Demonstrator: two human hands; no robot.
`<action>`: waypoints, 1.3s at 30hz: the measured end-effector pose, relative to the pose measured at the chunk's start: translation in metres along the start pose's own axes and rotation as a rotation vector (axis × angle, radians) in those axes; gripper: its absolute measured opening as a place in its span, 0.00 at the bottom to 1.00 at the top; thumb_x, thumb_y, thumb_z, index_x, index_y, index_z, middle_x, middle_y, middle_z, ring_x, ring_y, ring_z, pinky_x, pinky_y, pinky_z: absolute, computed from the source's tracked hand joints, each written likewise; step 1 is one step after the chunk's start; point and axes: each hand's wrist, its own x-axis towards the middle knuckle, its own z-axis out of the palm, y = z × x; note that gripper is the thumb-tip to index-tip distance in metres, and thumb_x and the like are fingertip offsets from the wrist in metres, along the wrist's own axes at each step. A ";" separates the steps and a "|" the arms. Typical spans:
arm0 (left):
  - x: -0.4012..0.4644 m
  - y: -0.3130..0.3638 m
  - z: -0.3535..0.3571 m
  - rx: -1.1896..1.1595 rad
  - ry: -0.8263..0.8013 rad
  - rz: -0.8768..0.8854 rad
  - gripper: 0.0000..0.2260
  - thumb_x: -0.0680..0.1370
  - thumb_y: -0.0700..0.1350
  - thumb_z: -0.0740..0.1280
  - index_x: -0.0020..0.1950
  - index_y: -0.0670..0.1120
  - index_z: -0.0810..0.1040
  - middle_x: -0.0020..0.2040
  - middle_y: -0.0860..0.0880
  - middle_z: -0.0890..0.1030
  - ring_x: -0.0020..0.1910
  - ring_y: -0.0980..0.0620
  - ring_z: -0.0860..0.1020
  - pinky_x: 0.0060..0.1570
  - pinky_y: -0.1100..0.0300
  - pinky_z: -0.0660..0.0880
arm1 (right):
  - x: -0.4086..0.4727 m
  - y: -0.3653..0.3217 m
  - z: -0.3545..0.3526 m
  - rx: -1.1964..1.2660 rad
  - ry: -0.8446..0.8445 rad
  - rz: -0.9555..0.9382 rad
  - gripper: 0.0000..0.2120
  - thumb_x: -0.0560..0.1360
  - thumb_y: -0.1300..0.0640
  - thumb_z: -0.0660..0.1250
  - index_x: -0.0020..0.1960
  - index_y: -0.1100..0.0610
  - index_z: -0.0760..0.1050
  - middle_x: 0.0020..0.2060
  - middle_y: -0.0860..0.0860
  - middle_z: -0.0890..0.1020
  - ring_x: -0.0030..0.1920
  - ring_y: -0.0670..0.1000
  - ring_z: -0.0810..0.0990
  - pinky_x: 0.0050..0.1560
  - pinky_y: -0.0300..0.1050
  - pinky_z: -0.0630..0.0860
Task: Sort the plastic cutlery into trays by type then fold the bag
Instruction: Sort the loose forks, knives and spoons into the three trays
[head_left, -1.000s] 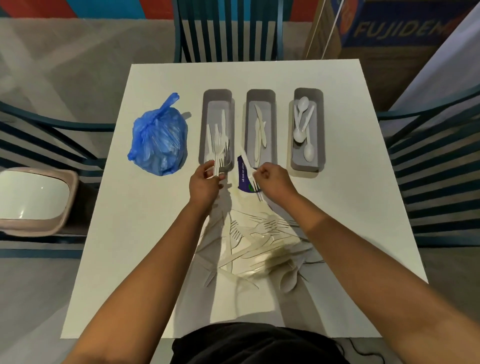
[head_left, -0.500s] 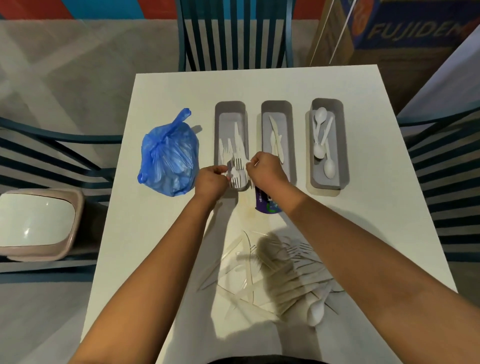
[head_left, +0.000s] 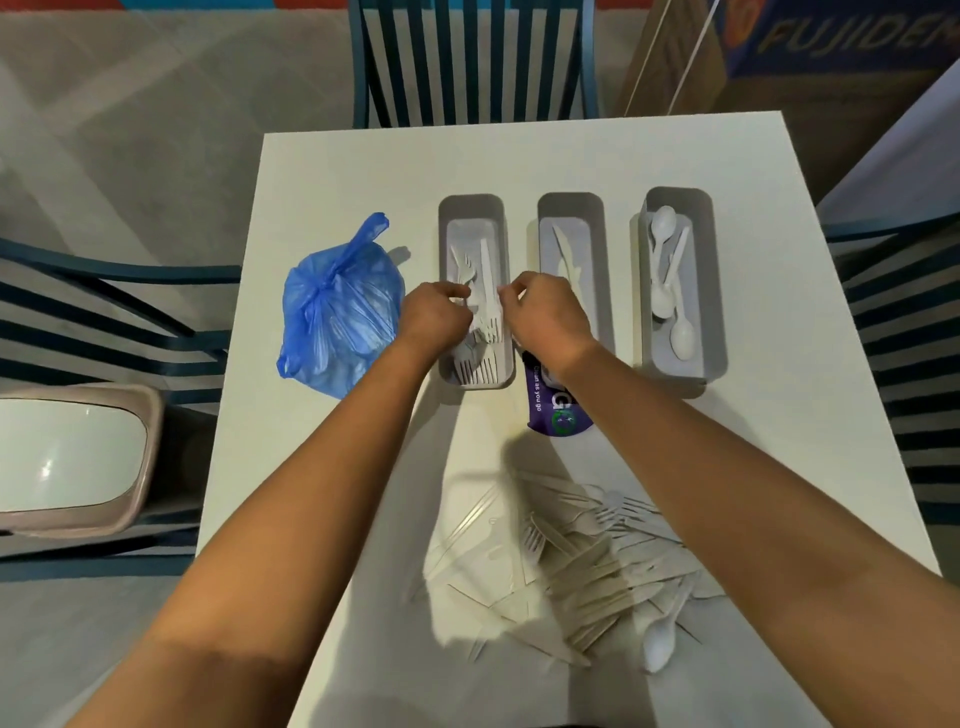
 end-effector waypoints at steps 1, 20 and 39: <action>-0.002 -0.001 0.000 0.045 -0.006 0.015 0.17 0.75 0.35 0.62 0.63 0.46 0.77 0.64 0.44 0.77 0.58 0.46 0.78 0.55 0.58 0.75 | -0.003 0.004 -0.001 0.004 -0.009 0.006 0.15 0.80 0.50 0.58 0.54 0.58 0.77 0.44 0.56 0.82 0.44 0.55 0.80 0.41 0.41 0.71; -0.097 -0.067 0.048 0.024 -0.121 0.140 0.12 0.76 0.35 0.61 0.53 0.42 0.82 0.51 0.45 0.83 0.45 0.49 0.79 0.43 0.72 0.72 | -0.110 0.102 -0.025 0.091 -0.159 -0.059 0.09 0.77 0.59 0.62 0.48 0.62 0.80 0.40 0.56 0.81 0.42 0.51 0.77 0.40 0.39 0.71; -0.151 -0.089 0.122 0.790 -0.344 0.445 0.10 0.75 0.50 0.66 0.55 0.49 0.78 0.55 0.47 0.79 0.57 0.45 0.76 0.52 0.56 0.70 | -0.162 0.177 -0.021 -0.323 -0.239 0.011 0.12 0.76 0.56 0.66 0.59 0.54 0.77 0.56 0.53 0.77 0.56 0.54 0.75 0.57 0.47 0.72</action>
